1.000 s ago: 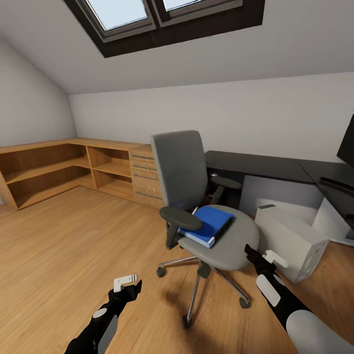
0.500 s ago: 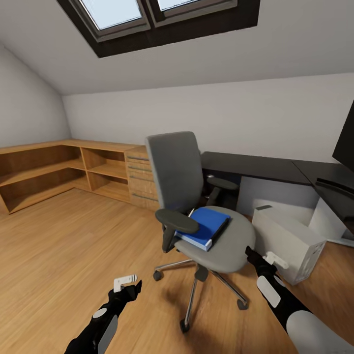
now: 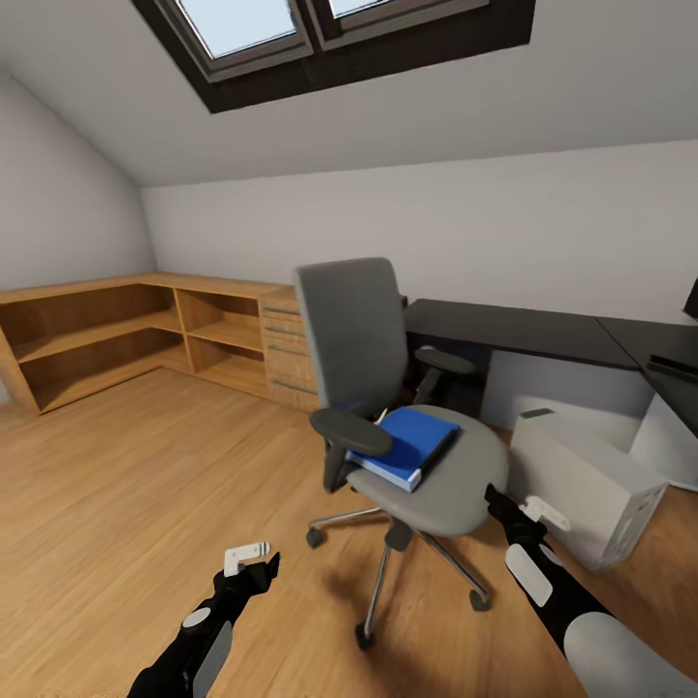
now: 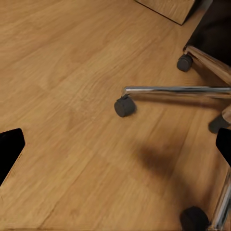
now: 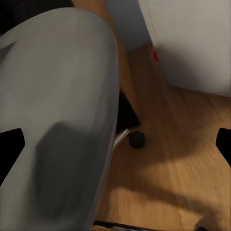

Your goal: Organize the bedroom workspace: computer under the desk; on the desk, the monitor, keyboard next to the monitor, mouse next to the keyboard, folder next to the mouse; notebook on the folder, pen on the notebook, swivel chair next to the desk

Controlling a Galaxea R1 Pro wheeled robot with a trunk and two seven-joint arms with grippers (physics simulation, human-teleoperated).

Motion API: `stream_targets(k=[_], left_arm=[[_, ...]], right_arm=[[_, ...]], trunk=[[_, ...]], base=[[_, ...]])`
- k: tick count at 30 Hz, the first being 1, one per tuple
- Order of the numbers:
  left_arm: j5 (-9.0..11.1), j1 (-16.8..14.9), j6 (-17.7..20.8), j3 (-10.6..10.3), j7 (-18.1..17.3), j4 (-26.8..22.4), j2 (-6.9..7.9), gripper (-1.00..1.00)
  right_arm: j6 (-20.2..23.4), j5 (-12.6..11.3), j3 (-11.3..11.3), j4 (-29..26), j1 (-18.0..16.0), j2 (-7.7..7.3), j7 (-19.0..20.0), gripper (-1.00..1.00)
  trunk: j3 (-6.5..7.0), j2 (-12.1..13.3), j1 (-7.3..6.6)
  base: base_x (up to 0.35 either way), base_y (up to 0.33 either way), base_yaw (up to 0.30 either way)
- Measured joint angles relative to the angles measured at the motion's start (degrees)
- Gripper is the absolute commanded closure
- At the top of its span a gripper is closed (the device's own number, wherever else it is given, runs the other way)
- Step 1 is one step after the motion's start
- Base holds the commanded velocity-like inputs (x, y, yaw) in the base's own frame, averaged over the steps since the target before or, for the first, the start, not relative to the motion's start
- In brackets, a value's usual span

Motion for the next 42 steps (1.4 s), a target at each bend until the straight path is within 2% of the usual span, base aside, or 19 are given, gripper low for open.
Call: stream_targets(k=[15, 20, 25, 42], left_arm=[[-0.04, 0.0, 0.0, 0.0, 0.0, 0.39, 0.0, -1.0], [-0.06, -0.01, -0.01, -0.01, 0.0, 0.42, -0.03, -1.0], [-0.09, -0.02, -0.02, -0.01, 0.0, 0.45, -0.08, -1.0], [-0.09, -0.03, -0.02, -0.02, -0.08, 0.42, -0.1, -1.0]], right_arm=[[-2.15, -0.09, -0.05, 0.01, 0.01, -0.03, 0.04, -1.0], [-1.5, -0.07, -0.04, -0.55, 0.01, -0.03, 0.03, -1.0], [1.36, -0.1, 0.06, -1.96, 0.03, -0.03, 0.1, -1.0], [1.38, -0.57, 0.28, 0.1, 0.07, -0.01, 0.11, -1.0]], trunk=[[-0.54, 0.0, 0.0], [-0.72, 0.0, 0.0], [-0.8, 0.0, 0.0], [-0.82, 0.01, 0.02]], base=[[0.0, 0.0, 0.223], [0.0, 0.0, 0.145], [-0.002, 0.0, 0.036], [-0.173, 0.0, 0.001]])
